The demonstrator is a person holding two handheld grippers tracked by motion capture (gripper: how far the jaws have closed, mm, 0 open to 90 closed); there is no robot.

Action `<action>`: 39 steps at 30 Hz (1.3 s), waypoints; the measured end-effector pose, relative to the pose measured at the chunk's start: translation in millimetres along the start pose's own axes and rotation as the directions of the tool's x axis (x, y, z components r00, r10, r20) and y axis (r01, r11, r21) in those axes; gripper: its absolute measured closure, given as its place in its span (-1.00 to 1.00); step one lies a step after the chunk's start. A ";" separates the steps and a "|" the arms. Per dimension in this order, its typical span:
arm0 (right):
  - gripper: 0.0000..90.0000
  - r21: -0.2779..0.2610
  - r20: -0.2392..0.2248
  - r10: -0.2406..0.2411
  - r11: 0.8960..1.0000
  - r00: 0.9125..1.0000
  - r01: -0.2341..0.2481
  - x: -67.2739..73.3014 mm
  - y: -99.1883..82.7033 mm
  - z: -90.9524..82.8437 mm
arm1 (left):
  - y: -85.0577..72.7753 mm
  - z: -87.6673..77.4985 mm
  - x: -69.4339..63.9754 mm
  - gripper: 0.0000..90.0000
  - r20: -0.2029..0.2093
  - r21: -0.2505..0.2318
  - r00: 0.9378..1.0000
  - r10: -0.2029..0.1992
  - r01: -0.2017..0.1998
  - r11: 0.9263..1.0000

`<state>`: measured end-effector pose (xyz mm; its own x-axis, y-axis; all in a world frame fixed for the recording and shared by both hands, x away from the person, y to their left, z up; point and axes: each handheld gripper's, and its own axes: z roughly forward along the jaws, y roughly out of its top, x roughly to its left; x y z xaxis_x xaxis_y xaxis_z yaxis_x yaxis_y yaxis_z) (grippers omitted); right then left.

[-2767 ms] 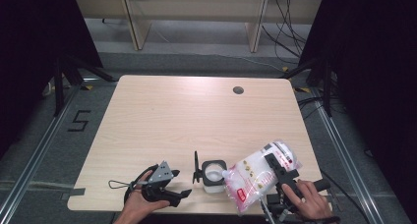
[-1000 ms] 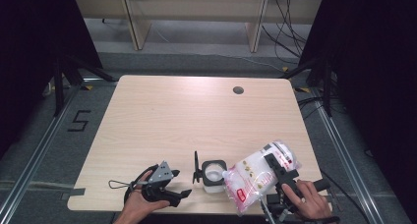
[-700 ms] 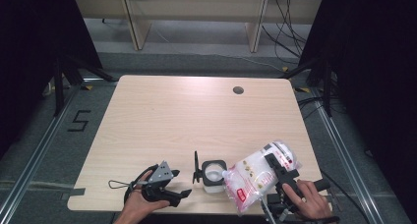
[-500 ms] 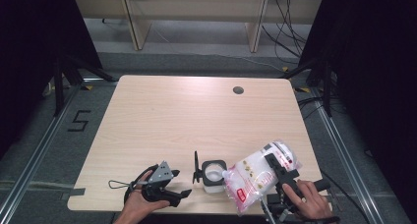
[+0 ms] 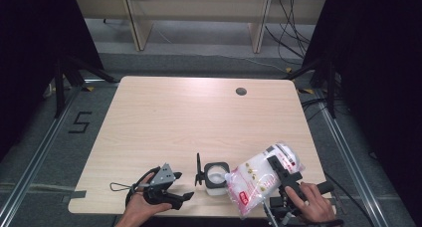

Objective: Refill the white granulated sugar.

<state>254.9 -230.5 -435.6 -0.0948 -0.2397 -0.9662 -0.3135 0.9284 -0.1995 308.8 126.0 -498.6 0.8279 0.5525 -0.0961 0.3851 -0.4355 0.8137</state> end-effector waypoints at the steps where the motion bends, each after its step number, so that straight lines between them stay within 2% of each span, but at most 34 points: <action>1: -0.01 -0.002 -0.001 -0.001 1.000 1.000 0.001 0.0 0.1 0.2 | 0.1 -0.4 0.3 -0.51 -0.002 0.004 1.000 0.003 -0.003 1.000; 2: -0.01 0.001 -0.006 0.016 1.000 1.000 -0.016 1.5 -0.1 0.3 | 0.0 -1.3 0.8 -0.51 -0.010 0.019 1.000 0.008 -0.008 1.000; 4: -0.01 0.009 -0.008 -0.001 1.000 1.000 0.001 -0.7 0.6 -0.6 | -0.1 -0.6 -0.1 -0.51 -0.006 0.006 1.000 -0.006 0.006 1.000; 9: -0.01 0.001 0.000 0.003 1.000 1.000 -0.003 -1.1 -0.1 -0.3 | 0.0 -0.6 -0.2 -0.51 -0.006 0.005 1.000 -0.005 0.005 1.000; 11: -0.01 -0.007 0.000 -0.012 1.000 1.000 0.012 -1.8 0.0 0.4 | 0.0 -0.6 0.2 -0.51 -0.005 0.006 1.000 -0.001 0.001 1.000; 13: -0.01 -0.010 0.009 -0.008 1.000 1.000 0.008 -0.9 -0.2 0.5 | 0.1 -0.8 0.3 -0.51 -0.008 0.010 1.000 0.001 -0.001 1.000; 15: -0.01 0.007 -0.005 0.000 1.000 1.000 0.000 -0.6 0.3 -0.4 | 0.1 -0.9 0.6 -0.51 -0.009 0.013 1.000 0.004 -0.004 1.000; 17: -0.01 -0.018 0.024 -0.018 1.000 1.000 0.018 -1.4 0.2 0.7 | -0.1 -0.5 0.0 -0.51 -0.005 0.006 1.000 -0.003 0.003 1.000; 25: -0.01 -0.020 0.024 -0.016 1.000 1.000 0.016 -1.6 0.0 0.7 | 0.1 -0.8 0.5 -0.51 -0.005 0.006 1.000 0.004 -0.004 1.000; 26: -0.01 -0.007 0.008 0.001 1.000 1.000 -0.001 -0.6 -0.1 0.1 | 0.1 -0.8 0.5 -0.51 -0.004 0.006 1.000 0.004 -0.004 1.000; 28: -0.01 0.004 -0.004 0.001 1.000 1.000 -0.001 -1.0 -0.1 -0.7 | 0.1 -0.7 0.5 -0.51 -0.004 0.005 1.000 0.004 -0.004 1.000; 30: 0.00 -0.006 0.007 -0.011 1.000 1.000 0.011 -2.1 -0.2 -0.3 | 0.1 -0.6 0.6 -0.51 -0.004 0.006 1.000 0.004 -0.004 1.000; 34: 0.00 0.002 -0.005 -0.010 1.000 1.000 0.010 -2.5 -0.1 -0.7 | 0.1 -0.3 0.4 -0.51 -0.003 0.003 1.000 0.000 0.000 1.000; 35: 0.00 0.005 -0.013 0.017 1.000 1.000 -0.017 -0.2 -0.5 -0.4 | 0.0 -0.5 0.3 -0.51 -0.004 0.005 1.000 -0.002 0.002 1.000; 36: 0.00 0.006 -0.014 0.018 1.000 1.000 -0.018 -0.1 -0.5 -0.5 | -0.2 0.3 -0.7 -0.51 -0.001 -0.007 1.000 -0.015 0.015 1.000; 37: 0.00 0.000 -0.005 -0.005 1.000 1.000 0.005 -2.1 -0.3 -0.6 | 0.1 -0.5 0.6 -0.51 -0.002 0.006 1.000 0.003 -0.003 1.000; 39: 0.01 0.011 -0.015 0.025 1.000 1.000 -0.025 0.2 -0.6 -0.8 | 0.0 -0.5 0.3 -0.51 -0.005 0.005 1.000 0.000 0.000 1.000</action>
<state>254.3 -231.3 -435.6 -0.1172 -0.2206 -0.9683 -0.3009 0.9371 -0.1770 308.9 126.5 -498.3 0.8260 0.5558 -0.0936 0.3873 -0.4391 0.8107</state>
